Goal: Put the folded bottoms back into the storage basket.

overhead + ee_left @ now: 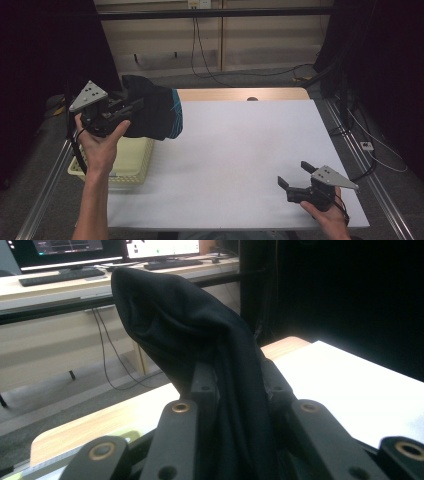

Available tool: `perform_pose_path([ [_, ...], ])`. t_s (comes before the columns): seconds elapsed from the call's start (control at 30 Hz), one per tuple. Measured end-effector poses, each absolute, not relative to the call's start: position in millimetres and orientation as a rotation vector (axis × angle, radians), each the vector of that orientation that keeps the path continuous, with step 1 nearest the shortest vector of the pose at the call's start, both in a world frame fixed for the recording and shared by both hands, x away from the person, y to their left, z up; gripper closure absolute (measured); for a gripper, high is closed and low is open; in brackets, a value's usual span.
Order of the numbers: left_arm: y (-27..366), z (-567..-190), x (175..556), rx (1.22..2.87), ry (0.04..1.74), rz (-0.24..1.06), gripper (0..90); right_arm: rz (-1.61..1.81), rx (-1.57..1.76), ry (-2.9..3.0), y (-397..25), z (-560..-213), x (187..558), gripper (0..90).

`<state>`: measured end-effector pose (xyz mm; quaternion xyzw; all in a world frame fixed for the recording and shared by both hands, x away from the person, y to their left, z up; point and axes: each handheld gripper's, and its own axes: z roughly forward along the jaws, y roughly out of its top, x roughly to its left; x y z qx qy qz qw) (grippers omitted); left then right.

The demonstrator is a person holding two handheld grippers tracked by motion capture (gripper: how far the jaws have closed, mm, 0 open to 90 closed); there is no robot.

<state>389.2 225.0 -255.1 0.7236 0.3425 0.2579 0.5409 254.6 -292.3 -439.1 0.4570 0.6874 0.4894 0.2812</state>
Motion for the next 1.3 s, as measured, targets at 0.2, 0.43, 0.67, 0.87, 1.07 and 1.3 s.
perform_pose_path([
  [0.2,241.0,-254.9,388.2,1.713,0.832,0.631,74.6,1.307,1.225,1.851,-290.2,-440.3,255.8,3.4],
  [0.43,258.0,-257.3,389.7,1.708,0.87,0.638,74.6,1.311,1.224,1.849,-291.1,-440.1,255.5,3.4],
  [0.67,273.0,-255.6,384.4,1.699,0.871,0.658,74.6,1.311,1.223,1.85,-291.7,-440.1,255.6,3.4],
  [0.87,282.2,-253.2,380.0,1.691,0.876,0.668,74.6,1.311,1.229,1.844,-291.5,-439.9,255.5,3.4],
  [1.07,292.3,-256.0,379.7,1.69,0.91,0.667,74.6,1.305,1.224,1.848,-291.6,-440.0,255.6,3.4],
  [1.3,301.9,-262.9,382.5,1.694,0.946,0.649,74.5,1.304,1.223,1.849,-291.5,-440.1,255.7,3.4],
])
